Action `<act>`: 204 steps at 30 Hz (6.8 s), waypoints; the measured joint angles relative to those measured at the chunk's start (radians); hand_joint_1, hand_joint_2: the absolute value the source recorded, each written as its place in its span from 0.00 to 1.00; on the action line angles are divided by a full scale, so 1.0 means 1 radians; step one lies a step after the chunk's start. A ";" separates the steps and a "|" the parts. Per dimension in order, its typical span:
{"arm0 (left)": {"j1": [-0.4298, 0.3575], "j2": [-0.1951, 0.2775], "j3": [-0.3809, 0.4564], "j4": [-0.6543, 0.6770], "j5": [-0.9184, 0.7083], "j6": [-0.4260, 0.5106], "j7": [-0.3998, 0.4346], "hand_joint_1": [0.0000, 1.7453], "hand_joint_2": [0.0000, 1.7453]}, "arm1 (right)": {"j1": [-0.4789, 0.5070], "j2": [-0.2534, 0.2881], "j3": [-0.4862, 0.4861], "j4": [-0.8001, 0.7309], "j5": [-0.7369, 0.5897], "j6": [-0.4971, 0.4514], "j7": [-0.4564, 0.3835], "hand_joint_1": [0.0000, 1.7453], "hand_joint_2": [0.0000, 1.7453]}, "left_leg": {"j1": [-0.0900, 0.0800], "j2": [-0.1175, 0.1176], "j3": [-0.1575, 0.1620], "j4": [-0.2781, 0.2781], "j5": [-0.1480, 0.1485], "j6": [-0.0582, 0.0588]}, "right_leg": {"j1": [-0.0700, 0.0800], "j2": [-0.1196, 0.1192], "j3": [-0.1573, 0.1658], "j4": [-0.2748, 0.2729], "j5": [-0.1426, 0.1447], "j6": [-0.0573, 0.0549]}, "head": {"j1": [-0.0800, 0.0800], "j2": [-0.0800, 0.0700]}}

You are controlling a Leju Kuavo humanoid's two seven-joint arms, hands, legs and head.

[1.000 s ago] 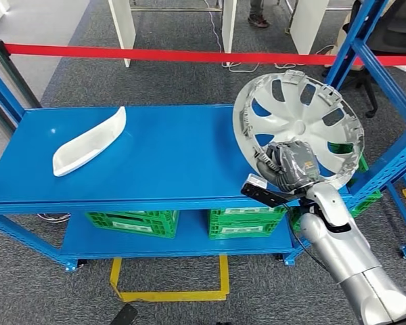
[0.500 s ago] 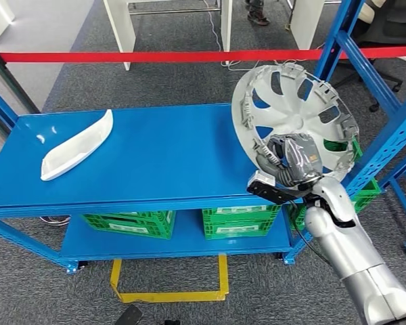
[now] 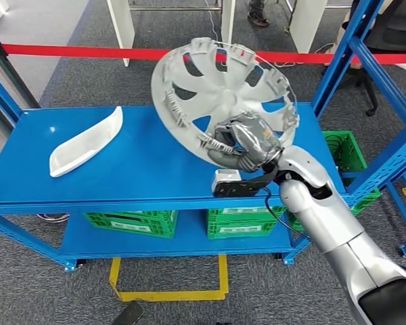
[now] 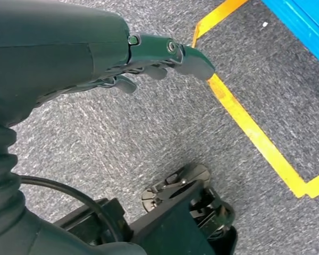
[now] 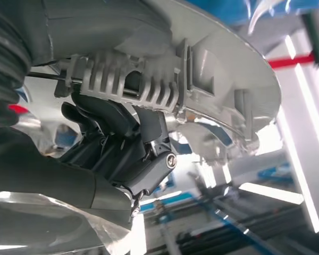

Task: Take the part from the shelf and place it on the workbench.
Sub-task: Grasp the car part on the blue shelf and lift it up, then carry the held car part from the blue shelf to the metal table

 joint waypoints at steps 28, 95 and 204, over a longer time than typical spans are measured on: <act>-0.016 -0.021 0.043 0.000 0.033 0.164 0.062 0.00 1.00 | -0.314 0.049 0.223 -0.091 -0.055 0.096 0.122 1.00 1.00 | 0.000 0.005 -0.025 0.013 0.017 0.004 | 0.005 -0.003 0.040 -0.086 -0.006 -0.003 | 0.002 0.000; -0.017 -0.015 0.086 0.000 0.000 0.180 0.088 0.00 1.00 | -0.370 -0.033 0.207 -0.027 -0.174 0.133 0.142 1.00 1.00 | 0.003 -0.065 0.031 0.001 -0.028 -0.001 | 0.001 0.037 0.083 -0.169 0.103 -0.006 | 0.003 0.000; -0.037 0.004 0.089 0.000 -0.032 0.144 0.109 0.00 1.00 | -0.499 0.103 0.419 -0.148 -0.131 0.206 0.182 1.00 1.00 | 0.012 0.045 -0.077 0.103 -0.002 -0.060 | 0.011 -0.080 0.149 -0.281 0.104 -0.037 | -0.033 0.000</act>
